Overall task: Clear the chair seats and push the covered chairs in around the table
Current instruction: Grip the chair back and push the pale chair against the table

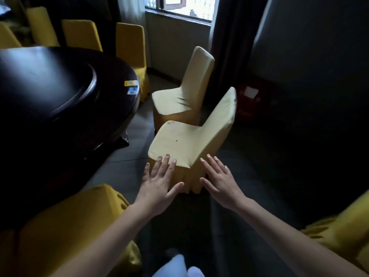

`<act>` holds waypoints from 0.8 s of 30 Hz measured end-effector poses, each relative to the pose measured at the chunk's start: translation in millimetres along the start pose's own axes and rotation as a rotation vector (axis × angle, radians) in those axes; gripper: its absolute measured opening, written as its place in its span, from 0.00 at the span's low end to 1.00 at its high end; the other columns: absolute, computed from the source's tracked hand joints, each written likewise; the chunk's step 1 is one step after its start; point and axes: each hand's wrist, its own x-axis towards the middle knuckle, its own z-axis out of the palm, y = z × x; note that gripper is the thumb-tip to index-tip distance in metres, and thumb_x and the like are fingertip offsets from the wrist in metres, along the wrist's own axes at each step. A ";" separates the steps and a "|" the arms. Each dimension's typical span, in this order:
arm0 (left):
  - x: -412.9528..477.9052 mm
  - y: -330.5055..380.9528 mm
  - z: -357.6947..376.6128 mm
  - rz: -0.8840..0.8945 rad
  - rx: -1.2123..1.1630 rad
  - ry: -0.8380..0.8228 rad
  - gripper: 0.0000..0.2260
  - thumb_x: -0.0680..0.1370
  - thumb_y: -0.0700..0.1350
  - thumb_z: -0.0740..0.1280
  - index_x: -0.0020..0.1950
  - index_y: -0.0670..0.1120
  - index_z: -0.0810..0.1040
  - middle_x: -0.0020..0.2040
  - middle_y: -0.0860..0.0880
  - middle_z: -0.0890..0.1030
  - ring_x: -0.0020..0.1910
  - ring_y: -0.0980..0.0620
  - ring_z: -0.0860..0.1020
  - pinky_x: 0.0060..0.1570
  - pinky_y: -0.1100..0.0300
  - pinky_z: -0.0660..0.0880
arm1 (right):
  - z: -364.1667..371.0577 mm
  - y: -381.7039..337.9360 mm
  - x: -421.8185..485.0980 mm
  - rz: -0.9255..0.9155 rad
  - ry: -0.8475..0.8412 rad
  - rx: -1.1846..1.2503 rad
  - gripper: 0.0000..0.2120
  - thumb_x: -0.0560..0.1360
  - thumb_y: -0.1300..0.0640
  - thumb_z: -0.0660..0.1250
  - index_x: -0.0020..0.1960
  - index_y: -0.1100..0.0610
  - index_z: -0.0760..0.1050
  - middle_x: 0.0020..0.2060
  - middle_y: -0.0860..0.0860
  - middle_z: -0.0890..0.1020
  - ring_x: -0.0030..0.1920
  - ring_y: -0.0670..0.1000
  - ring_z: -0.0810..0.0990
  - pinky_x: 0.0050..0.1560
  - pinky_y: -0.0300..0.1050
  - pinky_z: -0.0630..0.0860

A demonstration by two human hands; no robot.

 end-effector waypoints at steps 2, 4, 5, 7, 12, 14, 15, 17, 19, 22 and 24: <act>34.6 15.9 -0.2 0.050 0.016 -0.011 0.34 0.72 0.69 0.35 0.74 0.57 0.33 0.75 0.54 0.31 0.73 0.53 0.29 0.73 0.47 0.33 | -2.1 18.6 13.8 0.023 0.002 0.008 0.34 0.74 0.31 0.39 0.77 0.43 0.46 0.77 0.45 0.44 0.75 0.44 0.37 0.75 0.56 0.43; 77.5 33.2 1.5 0.104 0.015 -0.017 0.38 0.69 0.71 0.31 0.76 0.56 0.36 0.75 0.54 0.32 0.73 0.53 0.30 0.73 0.47 0.33 | -8.8 42.9 32.4 0.052 0.006 0.035 0.31 0.76 0.34 0.44 0.77 0.42 0.45 0.77 0.43 0.43 0.75 0.45 0.37 0.74 0.56 0.41; 97.2 40.2 2.1 0.133 0.019 -0.022 0.39 0.68 0.71 0.28 0.76 0.56 0.36 0.75 0.54 0.32 0.73 0.53 0.29 0.73 0.47 0.33 | -13.6 53.6 41.3 0.060 0.008 0.041 0.31 0.76 0.35 0.44 0.77 0.42 0.45 0.77 0.43 0.42 0.76 0.45 0.37 0.74 0.56 0.41; 146.5 53.4 6.8 0.177 0.038 -0.038 0.40 0.66 0.72 0.25 0.75 0.57 0.34 0.74 0.55 0.30 0.73 0.53 0.28 0.73 0.46 0.33 | -28.1 83.4 64.5 0.099 0.027 0.043 0.33 0.75 0.32 0.42 0.77 0.41 0.44 0.77 0.43 0.42 0.76 0.44 0.36 0.74 0.55 0.40; 282.2 105.7 27.8 0.268 0.015 -0.069 0.37 0.65 0.72 0.24 0.71 0.58 0.28 0.72 0.56 0.27 0.71 0.53 0.26 0.70 0.48 0.29 | -77.9 176.3 116.4 0.275 0.021 0.000 0.33 0.76 0.33 0.45 0.77 0.44 0.45 0.77 0.45 0.43 0.76 0.46 0.38 0.75 0.58 0.42; 327.8 132.8 32.1 0.326 -0.001 -0.082 0.39 0.63 0.73 0.23 0.71 0.58 0.29 0.73 0.56 0.28 0.70 0.54 0.25 0.71 0.49 0.29 | -96.0 209.7 131.3 0.310 0.002 -0.032 0.30 0.80 0.39 0.51 0.77 0.44 0.45 0.78 0.46 0.42 0.76 0.47 0.38 0.75 0.59 0.43; 350.7 146.2 31.1 0.349 -0.016 -0.084 0.40 0.63 0.74 0.24 0.72 0.58 0.30 0.74 0.55 0.29 0.70 0.54 0.25 0.71 0.49 0.30 | -106.1 225.2 140.3 0.326 0.010 -0.043 0.29 0.80 0.41 0.52 0.77 0.44 0.45 0.78 0.45 0.42 0.76 0.47 0.38 0.75 0.59 0.43; 388.4 170.2 28.4 0.385 -0.053 -0.079 0.40 0.66 0.74 0.31 0.75 0.57 0.35 0.74 0.55 0.31 0.72 0.55 0.28 0.71 0.49 0.31 | -121.9 252.5 154.0 0.361 0.055 -0.047 0.29 0.80 0.41 0.53 0.77 0.44 0.46 0.78 0.46 0.43 0.76 0.47 0.38 0.75 0.58 0.42; 416.4 191.4 26.2 0.422 -0.052 -0.088 0.38 0.68 0.70 0.35 0.76 0.56 0.38 0.74 0.57 0.32 0.73 0.55 0.29 0.71 0.50 0.31 | -132.7 275.1 162.6 0.400 0.087 -0.028 0.30 0.80 0.39 0.52 0.77 0.43 0.46 0.78 0.46 0.44 0.76 0.46 0.38 0.74 0.57 0.42; 457.7 217.0 32.1 0.471 -0.033 -0.112 0.38 0.69 0.70 0.35 0.77 0.56 0.37 0.73 0.56 0.30 0.72 0.55 0.28 0.69 0.51 0.29 | -142.3 311.1 178.7 0.420 0.105 -0.028 0.31 0.79 0.36 0.50 0.77 0.43 0.45 0.78 0.46 0.43 0.75 0.45 0.36 0.74 0.57 0.41; 484.6 229.6 39.5 0.474 -0.013 -0.134 0.39 0.68 0.70 0.35 0.76 0.56 0.36 0.73 0.56 0.29 0.72 0.55 0.28 0.70 0.50 0.29 | -149.0 336.5 190.4 0.444 0.107 -0.014 0.31 0.79 0.37 0.51 0.77 0.43 0.44 0.77 0.46 0.42 0.75 0.46 0.36 0.74 0.56 0.41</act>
